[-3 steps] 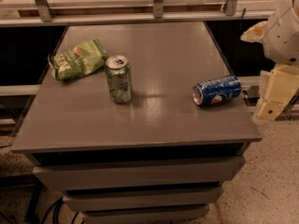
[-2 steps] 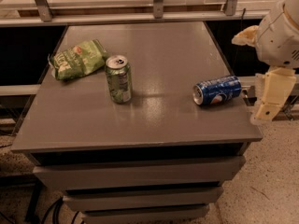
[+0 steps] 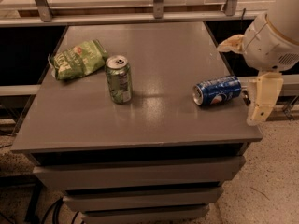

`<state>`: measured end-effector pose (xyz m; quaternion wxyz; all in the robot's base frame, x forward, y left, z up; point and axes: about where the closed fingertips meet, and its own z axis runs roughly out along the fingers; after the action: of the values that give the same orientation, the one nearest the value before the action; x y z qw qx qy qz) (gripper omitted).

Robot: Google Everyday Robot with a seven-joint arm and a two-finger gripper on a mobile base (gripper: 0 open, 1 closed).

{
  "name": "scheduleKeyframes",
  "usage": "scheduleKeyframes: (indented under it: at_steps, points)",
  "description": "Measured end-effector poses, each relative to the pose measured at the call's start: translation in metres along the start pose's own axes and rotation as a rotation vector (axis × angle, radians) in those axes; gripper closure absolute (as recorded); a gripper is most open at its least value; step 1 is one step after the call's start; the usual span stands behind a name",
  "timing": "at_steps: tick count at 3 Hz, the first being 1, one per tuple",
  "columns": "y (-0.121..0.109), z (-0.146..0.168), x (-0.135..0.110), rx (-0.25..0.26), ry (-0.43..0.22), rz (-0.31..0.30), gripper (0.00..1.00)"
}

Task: Move pepsi can near green jalapeno chip bag

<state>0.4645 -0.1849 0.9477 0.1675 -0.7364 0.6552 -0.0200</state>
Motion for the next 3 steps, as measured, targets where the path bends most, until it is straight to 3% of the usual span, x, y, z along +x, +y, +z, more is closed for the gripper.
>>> scheduleKeyframes:
  at_steps: [3]
  points:
    - [-0.012, 0.038, 0.002, -0.051, -0.015, -0.097, 0.0]
